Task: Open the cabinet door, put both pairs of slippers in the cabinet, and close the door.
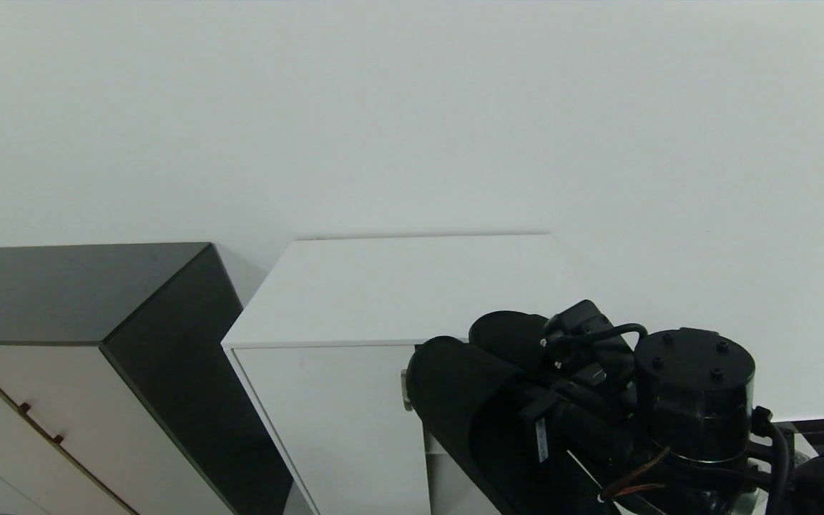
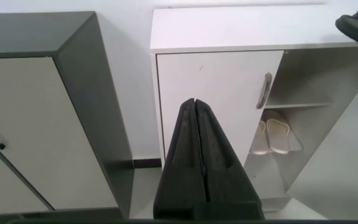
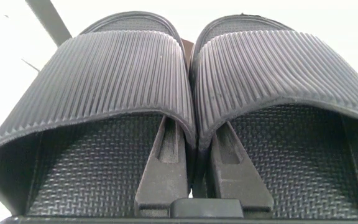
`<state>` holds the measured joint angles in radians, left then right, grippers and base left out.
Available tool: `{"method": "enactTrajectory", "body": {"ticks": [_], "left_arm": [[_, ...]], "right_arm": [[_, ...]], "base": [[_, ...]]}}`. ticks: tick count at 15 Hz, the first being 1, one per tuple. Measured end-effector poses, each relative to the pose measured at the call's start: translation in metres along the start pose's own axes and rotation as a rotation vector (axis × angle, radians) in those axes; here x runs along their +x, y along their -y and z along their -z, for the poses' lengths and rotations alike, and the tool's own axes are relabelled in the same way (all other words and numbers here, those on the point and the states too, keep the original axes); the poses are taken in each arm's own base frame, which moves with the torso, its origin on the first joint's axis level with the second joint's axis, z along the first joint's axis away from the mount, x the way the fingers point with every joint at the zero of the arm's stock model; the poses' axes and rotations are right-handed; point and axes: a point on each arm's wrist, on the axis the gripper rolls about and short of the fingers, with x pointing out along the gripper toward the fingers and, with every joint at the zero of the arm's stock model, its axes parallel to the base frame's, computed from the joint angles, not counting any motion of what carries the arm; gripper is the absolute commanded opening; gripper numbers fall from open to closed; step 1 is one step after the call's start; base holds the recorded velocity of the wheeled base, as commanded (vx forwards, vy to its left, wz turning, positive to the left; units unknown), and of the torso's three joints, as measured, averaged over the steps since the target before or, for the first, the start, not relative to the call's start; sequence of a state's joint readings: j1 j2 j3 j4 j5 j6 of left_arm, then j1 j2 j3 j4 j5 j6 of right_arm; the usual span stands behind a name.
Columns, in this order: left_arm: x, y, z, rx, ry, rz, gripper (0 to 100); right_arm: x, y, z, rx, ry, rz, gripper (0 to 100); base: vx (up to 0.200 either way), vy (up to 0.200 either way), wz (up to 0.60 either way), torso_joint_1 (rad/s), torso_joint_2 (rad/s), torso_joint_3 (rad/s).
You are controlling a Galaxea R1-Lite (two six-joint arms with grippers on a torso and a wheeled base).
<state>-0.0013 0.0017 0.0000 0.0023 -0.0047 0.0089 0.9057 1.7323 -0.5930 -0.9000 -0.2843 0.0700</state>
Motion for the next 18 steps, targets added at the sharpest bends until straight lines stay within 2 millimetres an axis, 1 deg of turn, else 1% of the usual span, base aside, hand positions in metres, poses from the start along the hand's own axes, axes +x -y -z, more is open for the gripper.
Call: {"method": "enactTrajectory", "body": {"ticks": [8, 13, 18], "left_arm": [[0.0, 0.0, 0.0, -0.001, 0.0, 0.0, 0], [0.0, 0.0, 0.0, -0.001, 0.0, 0.0, 0], [0.0, 0.0, 0.0, -0.001, 0.0, 0.0, 0]], "right_arm": [[0.0, 0.0002, 0.0023, -0.002, -0.009, -0.002, 0], [-0.0003, 0.0001, 0.0043, -0.004, -0.016, -0.004, 0], [-0.0007, 0.0003, 0.0057, -0.005, -0.022, -0.014, 0]], "base": [[0.0, 0.0, 0.0, 0.0, 0.0, 0.0], [0.0, 0.0, 0.0, -0.156, 0.35, 0.189], [0.0, 0.0, 0.0, -0.226, 0.52, 0.299]]}}
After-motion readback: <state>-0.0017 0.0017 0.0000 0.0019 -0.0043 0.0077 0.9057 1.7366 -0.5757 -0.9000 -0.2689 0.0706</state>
